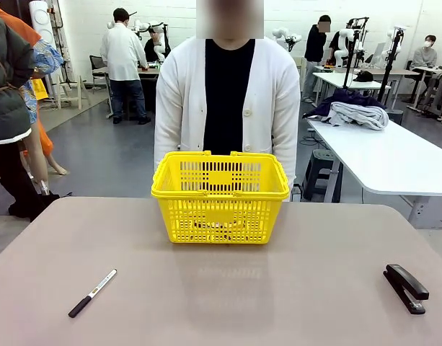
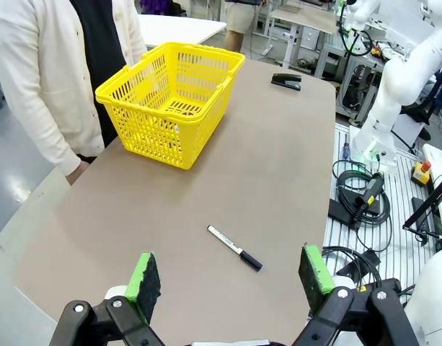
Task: Place the items the person wants into the basket.
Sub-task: Pick up the item the person points to and place it in the Market Basket.
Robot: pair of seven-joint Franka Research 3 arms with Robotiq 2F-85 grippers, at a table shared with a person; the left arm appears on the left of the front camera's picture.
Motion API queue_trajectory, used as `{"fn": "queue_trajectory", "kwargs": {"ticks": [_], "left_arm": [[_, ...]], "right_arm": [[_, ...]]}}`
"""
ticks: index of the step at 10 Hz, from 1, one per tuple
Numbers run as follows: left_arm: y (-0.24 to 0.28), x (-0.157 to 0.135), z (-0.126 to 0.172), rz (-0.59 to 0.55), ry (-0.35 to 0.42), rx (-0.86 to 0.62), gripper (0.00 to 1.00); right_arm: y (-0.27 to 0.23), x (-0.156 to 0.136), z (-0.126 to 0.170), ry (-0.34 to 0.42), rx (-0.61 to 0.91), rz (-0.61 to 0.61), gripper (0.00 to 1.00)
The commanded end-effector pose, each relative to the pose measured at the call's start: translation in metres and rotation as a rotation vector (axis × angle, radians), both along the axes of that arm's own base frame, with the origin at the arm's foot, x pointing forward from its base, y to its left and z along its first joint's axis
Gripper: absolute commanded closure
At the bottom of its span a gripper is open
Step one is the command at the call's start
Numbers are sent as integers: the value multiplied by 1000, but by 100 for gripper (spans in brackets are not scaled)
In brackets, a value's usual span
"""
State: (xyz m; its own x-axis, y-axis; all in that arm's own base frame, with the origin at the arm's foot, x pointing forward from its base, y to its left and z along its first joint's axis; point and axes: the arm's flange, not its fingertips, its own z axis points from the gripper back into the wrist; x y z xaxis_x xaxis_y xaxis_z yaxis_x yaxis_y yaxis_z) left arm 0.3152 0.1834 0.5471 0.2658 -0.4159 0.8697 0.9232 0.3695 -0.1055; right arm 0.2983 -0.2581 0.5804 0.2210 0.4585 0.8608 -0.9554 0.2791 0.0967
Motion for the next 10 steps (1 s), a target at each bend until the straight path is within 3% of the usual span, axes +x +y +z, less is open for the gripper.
{"fn": "queue_trajectory", "kwargs": {"ticks": [1,10], "left_arm": [[2,0,0,-8,-29,-12,0],[2,0,0,-8,-29,-12,0]], "right_arm": [[13,-6,1,-15,0,-25,0],[13,-6,1,-15,0,-25,0]]}}
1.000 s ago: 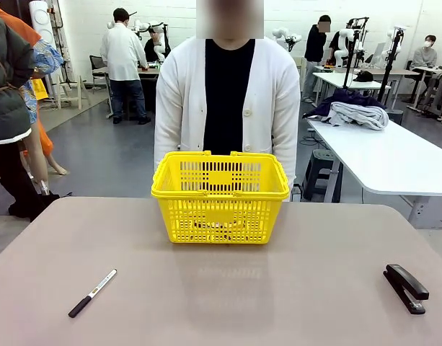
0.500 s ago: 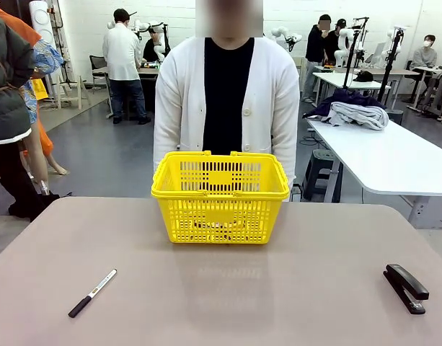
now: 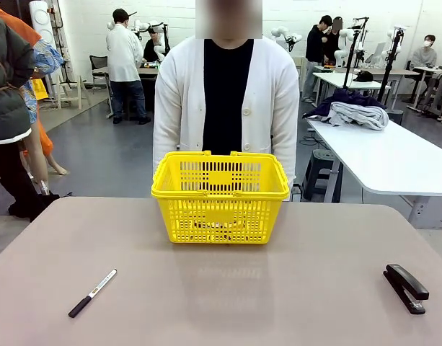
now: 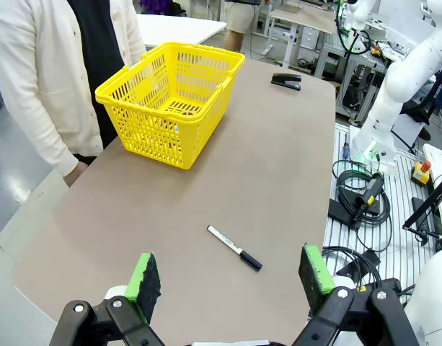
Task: Place the items the person wants into the basket.
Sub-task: Pick up the item the person points to and place it in the Market Basket.
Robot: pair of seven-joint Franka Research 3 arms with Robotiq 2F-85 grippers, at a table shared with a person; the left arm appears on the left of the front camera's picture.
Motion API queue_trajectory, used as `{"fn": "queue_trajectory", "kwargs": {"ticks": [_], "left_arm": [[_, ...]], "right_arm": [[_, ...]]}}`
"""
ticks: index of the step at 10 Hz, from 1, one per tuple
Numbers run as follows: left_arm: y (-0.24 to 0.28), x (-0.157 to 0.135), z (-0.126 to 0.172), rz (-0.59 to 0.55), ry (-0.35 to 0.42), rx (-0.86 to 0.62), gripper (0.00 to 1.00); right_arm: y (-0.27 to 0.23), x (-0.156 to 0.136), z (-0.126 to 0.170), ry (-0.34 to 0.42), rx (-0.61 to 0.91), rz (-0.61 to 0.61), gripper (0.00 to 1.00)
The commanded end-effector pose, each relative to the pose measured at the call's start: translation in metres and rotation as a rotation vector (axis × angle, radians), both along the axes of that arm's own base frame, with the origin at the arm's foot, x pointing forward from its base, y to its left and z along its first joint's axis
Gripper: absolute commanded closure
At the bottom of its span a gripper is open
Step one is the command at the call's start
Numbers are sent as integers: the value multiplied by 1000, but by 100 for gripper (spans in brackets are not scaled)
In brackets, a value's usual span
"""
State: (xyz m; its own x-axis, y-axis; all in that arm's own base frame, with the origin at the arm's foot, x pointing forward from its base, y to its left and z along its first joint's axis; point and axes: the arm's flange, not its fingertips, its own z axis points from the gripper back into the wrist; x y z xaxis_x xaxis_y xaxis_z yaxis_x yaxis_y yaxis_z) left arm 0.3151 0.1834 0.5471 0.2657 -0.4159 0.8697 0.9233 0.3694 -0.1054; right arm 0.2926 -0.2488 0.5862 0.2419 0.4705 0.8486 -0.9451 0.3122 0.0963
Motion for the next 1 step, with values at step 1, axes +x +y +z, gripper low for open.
{"fn": "queue_trajectory", "kwargs": {"ticks": [1], "left_arm": [[2,0,0,-8,-29,-12,0]], "right_arm": [[4,0,-5,-22,22,7,0]]}}
